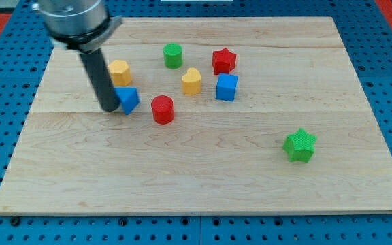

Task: Move the blue triangle and green star to the center of the board

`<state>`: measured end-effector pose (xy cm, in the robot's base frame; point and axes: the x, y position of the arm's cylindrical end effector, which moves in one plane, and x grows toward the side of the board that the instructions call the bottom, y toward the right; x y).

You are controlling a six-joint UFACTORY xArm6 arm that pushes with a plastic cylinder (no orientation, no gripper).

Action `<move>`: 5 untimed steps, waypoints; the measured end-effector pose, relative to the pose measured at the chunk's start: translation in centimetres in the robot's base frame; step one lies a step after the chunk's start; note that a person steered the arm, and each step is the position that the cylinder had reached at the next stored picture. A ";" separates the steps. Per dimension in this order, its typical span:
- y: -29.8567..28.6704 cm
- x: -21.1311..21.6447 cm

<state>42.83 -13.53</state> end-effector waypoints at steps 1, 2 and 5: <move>-4.4 1.0; 3.3 10.0; 30.5 11.2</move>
<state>54.08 16.97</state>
